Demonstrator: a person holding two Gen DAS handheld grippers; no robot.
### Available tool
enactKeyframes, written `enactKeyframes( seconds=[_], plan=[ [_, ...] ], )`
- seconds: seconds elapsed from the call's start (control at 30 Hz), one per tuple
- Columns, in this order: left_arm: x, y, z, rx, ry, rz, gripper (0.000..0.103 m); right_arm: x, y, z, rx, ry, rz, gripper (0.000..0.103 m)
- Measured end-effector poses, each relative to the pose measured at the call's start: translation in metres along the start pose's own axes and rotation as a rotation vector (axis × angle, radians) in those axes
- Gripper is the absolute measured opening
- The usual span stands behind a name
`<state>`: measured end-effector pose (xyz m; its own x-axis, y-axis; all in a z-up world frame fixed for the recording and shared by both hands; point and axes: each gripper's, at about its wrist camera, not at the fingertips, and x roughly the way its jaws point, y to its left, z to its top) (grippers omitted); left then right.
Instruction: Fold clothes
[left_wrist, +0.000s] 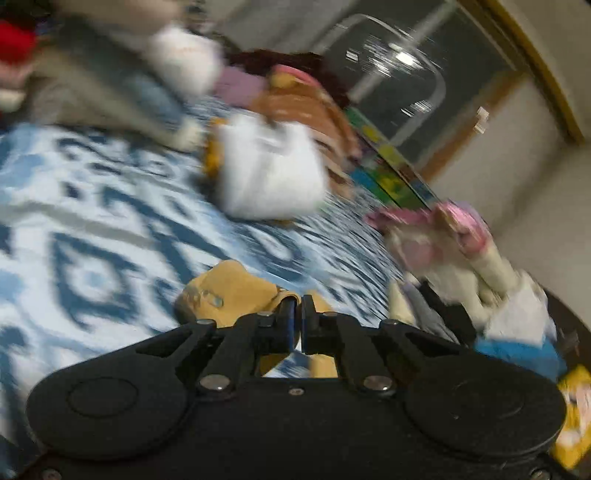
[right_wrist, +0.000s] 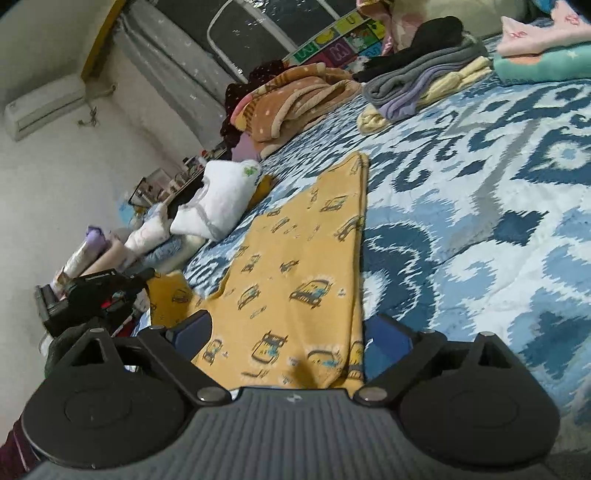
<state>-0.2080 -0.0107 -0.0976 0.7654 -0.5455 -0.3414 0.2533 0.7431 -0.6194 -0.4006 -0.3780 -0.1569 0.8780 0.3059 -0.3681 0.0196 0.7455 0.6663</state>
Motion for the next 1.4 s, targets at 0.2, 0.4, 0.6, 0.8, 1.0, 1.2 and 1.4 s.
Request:
enactKeyframes(
  seconds=[0.2,0.4,0.6,0.8,1.0,1.2,1.4],
  plan=[
    [0.025,-0.067,-0.038,0.215,0.084,-0.073,0.001,-0.004,-0.016,0.008,0.098,-0.056,0.052,0.093],
    [0.047,-0.114,-0.083,0.414,0.165,-0.133,0.001,-0.008,-0.031,0.011,0.176,-0.08,0.069,0.092],
    [0.057,-0.142,-0.124,0.586,0.215,-0.181,0.001,-0.012,-0.041,0.014,0.239,-0.114,0.112,0.089],
    [0.039,-0.153,-0.132,0.688,0.282,-0.34,0.048,-0.008,-0.044,0.014,0.262,-0.114,0.125,0.084],
    [0.01,-0.083,-0.068,0.416,0.144,-0.103,0.046,0.007,-0.021,0.023,0.111,-0.058,0.082,0.075],
    [-0.005,-0.016,-0.039,0.203,0.116,0.02,0.045,0.051,-0.001,0.038,0.124,0.0,0.062,0.074],
    [-0.007,0.003,-0.025,0.131,0.103,0.011,0.045,0.094,-0.009,0.046,0.357,0.061,0.059,0.07]
  ],
)
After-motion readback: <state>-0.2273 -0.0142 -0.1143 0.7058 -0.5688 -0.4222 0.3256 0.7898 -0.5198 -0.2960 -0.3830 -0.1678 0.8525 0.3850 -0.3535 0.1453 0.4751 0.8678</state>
